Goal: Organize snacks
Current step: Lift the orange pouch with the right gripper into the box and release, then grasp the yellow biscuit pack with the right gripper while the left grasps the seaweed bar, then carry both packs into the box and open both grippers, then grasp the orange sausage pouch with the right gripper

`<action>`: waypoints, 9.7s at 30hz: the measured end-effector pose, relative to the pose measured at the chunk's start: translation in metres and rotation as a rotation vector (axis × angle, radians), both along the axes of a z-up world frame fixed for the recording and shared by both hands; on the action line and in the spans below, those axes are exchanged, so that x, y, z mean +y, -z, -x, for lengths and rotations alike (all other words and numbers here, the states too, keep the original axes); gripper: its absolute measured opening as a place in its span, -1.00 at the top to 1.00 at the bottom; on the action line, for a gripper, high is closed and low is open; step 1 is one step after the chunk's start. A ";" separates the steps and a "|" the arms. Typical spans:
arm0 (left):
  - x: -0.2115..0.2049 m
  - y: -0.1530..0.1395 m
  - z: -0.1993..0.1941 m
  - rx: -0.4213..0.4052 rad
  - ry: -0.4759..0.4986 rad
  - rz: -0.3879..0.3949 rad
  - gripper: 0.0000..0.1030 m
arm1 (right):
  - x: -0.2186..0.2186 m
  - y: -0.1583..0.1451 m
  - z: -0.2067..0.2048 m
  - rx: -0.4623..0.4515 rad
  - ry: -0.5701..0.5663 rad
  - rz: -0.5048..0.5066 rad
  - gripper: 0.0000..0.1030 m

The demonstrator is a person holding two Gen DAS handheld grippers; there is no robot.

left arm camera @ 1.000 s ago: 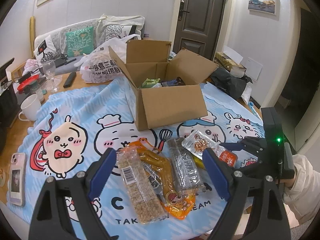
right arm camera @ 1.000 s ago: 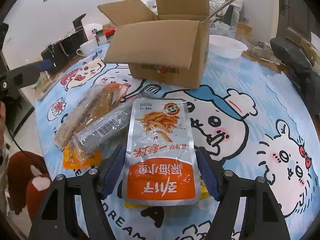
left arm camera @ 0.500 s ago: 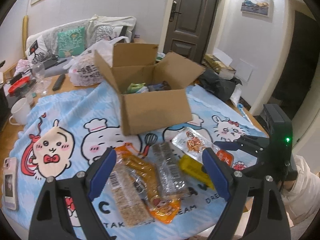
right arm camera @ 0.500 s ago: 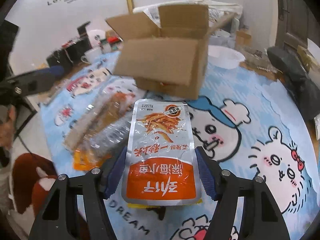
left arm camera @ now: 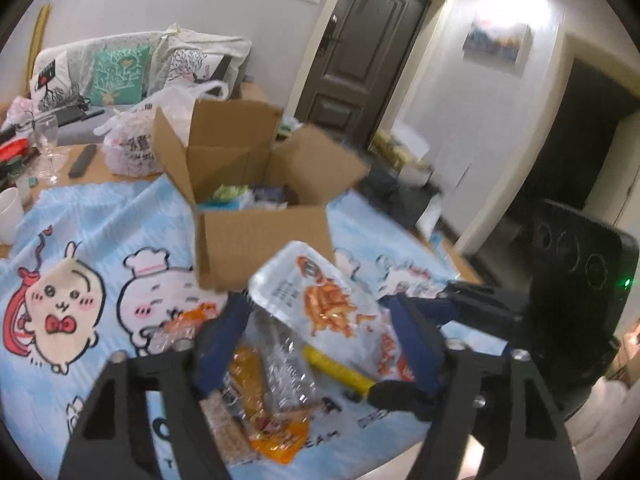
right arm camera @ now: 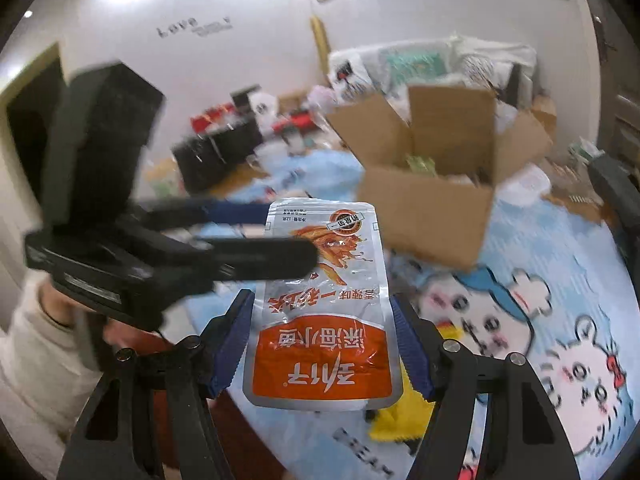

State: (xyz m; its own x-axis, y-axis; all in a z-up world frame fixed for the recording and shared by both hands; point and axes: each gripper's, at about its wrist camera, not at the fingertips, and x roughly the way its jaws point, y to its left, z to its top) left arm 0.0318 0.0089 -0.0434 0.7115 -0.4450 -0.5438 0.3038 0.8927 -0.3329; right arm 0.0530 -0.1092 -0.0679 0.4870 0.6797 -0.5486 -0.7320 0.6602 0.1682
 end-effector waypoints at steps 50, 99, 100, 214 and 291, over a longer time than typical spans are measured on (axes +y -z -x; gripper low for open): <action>0.022 -0.056 -0.094 0.001 -0.135 -0.243 -0.55 | -0.010 -0.054 -0.119 -0.011 0.047 0.064 -0.41; -0.071 0.110 -0.036 0.193 -0.067 -0.411 0.15 | -0.068 0.097 -0.039 0.045 0.296 0.188 -0.26; -0.071 0.111 -0.038 0.195 -0.078 -0.409 0.15 | -0.071 0.097 -0.038 0.048 0.297 0.180 -0.26; 0.065 0.073 0.016 0.151 -0.292 -0.264 -0.44 | 0.074 0.097 -0.023 0.064 0.043 0.270 -0.70; 0.029 0.059 0.012 0.123 -0.186 -0.186 -0.44 | 0.037 0.103 -0.035 0.072 0.148 0.365 -0.08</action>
State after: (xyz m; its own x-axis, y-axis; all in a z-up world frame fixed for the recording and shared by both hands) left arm 0.0203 0.0379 -0.1027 0.6953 -0.1979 -0.6909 0.0967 0.9784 -0.1829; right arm 0.0880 -0.0724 -0.1714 0.5165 0.3590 -0.7774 -0.6193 0.7836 -0.0496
